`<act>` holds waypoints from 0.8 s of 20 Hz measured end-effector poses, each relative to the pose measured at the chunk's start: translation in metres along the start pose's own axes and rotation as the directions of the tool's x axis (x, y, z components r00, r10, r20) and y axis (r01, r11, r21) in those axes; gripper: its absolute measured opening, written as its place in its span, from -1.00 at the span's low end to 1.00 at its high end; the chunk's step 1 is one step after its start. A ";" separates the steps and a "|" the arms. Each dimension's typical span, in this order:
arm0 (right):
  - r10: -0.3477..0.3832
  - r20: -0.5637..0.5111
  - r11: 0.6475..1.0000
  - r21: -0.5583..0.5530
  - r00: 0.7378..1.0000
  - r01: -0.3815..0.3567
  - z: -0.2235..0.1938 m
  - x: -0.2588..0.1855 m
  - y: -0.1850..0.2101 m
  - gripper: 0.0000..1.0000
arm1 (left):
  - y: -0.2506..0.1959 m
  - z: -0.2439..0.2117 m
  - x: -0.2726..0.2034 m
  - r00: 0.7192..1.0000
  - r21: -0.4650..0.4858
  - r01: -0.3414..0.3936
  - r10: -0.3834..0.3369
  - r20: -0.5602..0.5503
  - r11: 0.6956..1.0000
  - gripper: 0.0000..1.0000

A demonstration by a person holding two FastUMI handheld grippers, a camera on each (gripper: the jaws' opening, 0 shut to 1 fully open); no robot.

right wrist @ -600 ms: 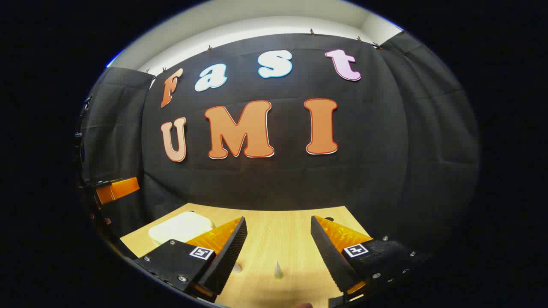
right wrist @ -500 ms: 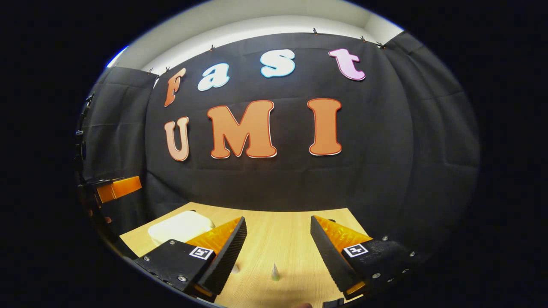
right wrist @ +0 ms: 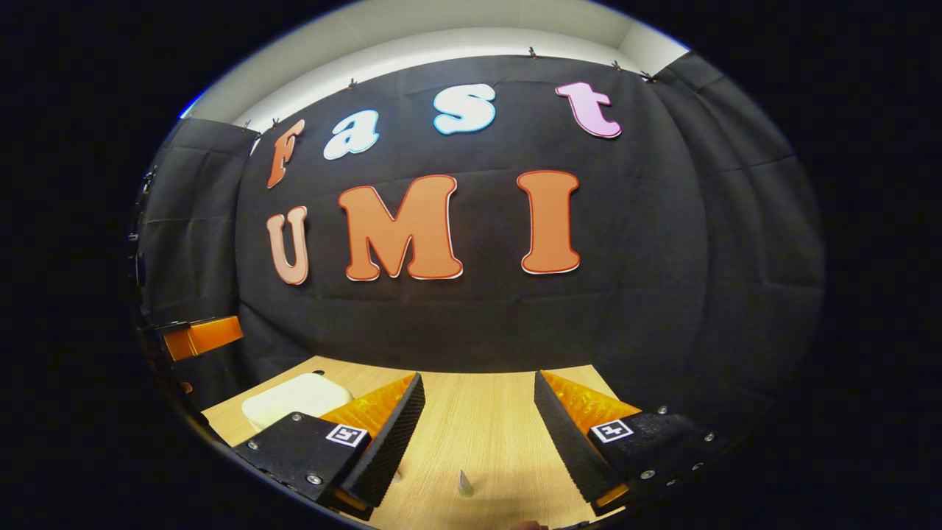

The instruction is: First open the suitcase, pack the skin care products into it, and then close the suitcase.

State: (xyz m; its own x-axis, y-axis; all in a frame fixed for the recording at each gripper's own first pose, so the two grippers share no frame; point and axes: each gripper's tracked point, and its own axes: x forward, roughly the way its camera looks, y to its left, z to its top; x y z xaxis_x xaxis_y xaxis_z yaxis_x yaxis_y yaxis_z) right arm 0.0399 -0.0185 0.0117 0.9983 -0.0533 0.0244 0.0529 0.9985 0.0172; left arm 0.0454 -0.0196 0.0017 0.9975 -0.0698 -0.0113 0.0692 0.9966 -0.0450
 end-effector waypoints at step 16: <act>-0.109 -0.174 0.994 -0.009 0.979 0.109 -0.068 -0.001 0.001 0.90 | 0.020 -0.102 0.040 0.988 0.609 0.125 -0.045 -0.146 0.783 0.96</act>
State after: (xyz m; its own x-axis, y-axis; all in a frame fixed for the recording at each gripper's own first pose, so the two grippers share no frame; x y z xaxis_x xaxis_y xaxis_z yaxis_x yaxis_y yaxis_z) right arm 0.0407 -0.0160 -0.0563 0.9758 -0.1579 -0.1514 0.1614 0.9868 0.0110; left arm 0.0854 -0.0069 -0.1016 0.9806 -0.1202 -0.1548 0.1881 0.7987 0.5716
